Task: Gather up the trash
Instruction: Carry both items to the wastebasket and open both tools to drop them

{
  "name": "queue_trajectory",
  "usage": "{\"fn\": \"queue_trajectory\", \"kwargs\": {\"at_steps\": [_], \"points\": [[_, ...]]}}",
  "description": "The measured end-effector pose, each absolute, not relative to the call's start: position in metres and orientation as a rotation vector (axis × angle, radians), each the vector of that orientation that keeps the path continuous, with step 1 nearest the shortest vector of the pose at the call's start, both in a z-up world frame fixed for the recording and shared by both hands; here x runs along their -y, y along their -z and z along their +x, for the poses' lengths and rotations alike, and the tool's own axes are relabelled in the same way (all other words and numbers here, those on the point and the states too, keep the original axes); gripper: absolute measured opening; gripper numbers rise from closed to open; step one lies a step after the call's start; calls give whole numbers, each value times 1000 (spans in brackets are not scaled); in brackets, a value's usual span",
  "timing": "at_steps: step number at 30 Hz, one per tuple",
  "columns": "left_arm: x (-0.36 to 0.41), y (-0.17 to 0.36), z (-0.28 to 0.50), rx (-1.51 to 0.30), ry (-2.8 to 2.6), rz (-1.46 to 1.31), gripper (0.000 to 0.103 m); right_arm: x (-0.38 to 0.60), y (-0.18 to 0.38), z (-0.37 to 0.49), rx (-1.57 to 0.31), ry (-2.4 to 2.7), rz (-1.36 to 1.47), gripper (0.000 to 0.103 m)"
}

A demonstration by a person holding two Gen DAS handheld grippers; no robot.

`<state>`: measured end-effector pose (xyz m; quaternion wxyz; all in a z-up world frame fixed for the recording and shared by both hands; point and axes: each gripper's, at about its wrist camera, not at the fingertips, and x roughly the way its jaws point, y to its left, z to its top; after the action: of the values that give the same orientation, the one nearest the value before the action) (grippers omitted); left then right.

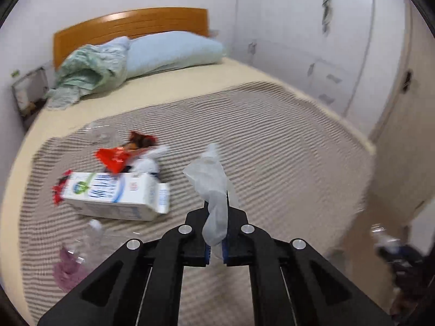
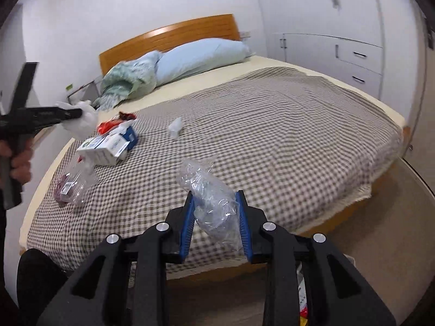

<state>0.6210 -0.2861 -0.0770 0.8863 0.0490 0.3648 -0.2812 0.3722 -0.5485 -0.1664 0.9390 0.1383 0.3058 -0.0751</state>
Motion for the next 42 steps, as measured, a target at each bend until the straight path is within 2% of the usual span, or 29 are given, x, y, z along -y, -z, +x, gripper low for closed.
{"fn": "queue_trajectory", "kwargs": {"at_steps": [4, 9, 15, 23, 24, 26, 28, 30, 32, 35, 40, 41, 42], "points": [[318, 81, 594, -843, 659, 82, 3, 581, 183, 331, -648, 244, 327, 29], [405, 124, 525, -973, 846, 142, 3, 641, 230, 262, -762, 442, 402, 29], [502, 196, 456, -1108, 951, 244, 3, 689, 342, 212, -969, 524, 603, 30], [544, 259, 423, -1230, 916, 321, 3, 704, 501, 272, -1172, 473, 813, 32], [548, 263, 420, -1237, 914, 336, 3, 705, 513, 278, -1173, 471, 842, 33], [554, 273, 420, -1246, 901, 351, 3, 705, 537, 288, -1196, 463, 882, 55], [559, 283, 423, -1266, 898, 359, 3, 704, 560, 294, -1246, 448, 938, 58], [570, 296, 421, -1294, 896, 372, 3, 702, 567, 293, -1238, 397, 994, 59], [585, 308, 417, -1292, 893, 417, 3, 700, 562, 288, -1219, 347, 998, 68], [614, 329, 408, -1278, 896, 506, 3, 703, 540, 265, -1181, 345, 978, 69], [658, 369, 399, -1354, 933, 560, 3, 716, 488, 190, -1067, 464, 978, 69], [668, 376, 396, -1369, 957, 554, 4, 718, 481, 181, -1061, 477, 975, 69], [677, 382, 394, -1383, 974, 547, 11, 719, 474, 169, -1057, 498, 965, 69]]}}
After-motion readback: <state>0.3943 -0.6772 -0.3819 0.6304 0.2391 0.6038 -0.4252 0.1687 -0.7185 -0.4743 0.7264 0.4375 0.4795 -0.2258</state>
